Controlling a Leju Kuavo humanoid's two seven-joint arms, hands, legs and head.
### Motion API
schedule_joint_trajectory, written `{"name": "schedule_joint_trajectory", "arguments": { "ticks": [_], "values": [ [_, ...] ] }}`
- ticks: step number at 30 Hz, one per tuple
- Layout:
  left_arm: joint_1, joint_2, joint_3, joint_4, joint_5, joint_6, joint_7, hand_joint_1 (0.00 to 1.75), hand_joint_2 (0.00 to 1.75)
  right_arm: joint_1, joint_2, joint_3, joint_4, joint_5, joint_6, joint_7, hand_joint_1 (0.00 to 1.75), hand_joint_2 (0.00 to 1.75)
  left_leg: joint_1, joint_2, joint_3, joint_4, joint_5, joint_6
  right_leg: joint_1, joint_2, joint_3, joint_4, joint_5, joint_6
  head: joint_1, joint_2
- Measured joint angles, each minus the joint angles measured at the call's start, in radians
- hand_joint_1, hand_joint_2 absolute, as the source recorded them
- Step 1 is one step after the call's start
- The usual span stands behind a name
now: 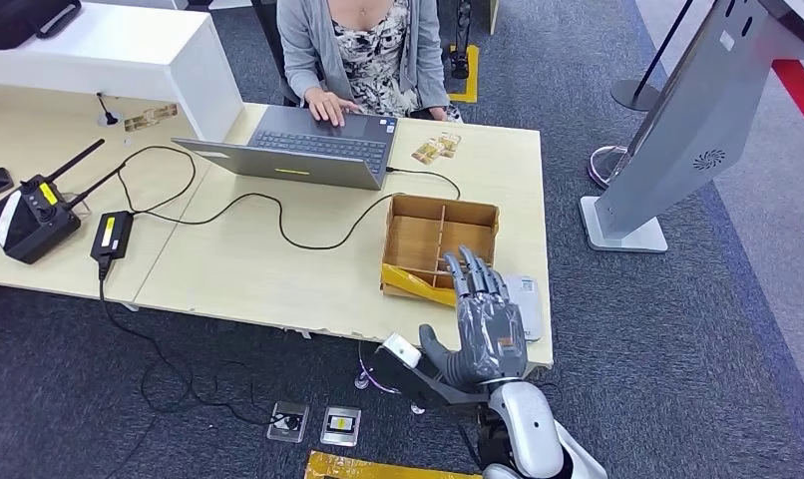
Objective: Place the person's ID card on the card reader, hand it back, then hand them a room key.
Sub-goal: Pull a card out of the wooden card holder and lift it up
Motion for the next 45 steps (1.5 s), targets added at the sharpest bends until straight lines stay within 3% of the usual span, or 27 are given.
{"name": "schedule_joint_trajectory", "arguments": {
  "ticks": [10,26,45],
  "values": [
    [0.0,-0.003,0.0,0.0,0.002,0.009,0.017,0.0,0.0,-0.021,0.047,0.02,0.081,-0.022,0.059,0.001,0.0,1.75,0.0,0.0,0.0,0.0,0.0,0.0,0.0,0.0,0.0,0.0,0.0,0.0,0.0,0.0],
    [0.0,-0.004,0.0,0.0,-0.01,-0.007,0.017,0.0,0.0,-0.072,0.066,0.029,0.145,0.008,0.167,0.061,0.0,1.75,0.0,0.0,0.0,0.0,0.0,0.0,0.0,0.0,0.0,0.0,0.0,0.0,0.0,0.0],
    [-0.001,-0.004,0.0,0.0,-0.033,-0.023,0.015,0.0,0.0,-0.123,0.125,0.028,0.268,0.067,0.129,0.068,0.0,1.75,0.0,0.0,0.0,0.0,0.0,0.0,0.0,0.0,0.0,0.0,0.0,0.0,0.0,0.0]
  ]
}}
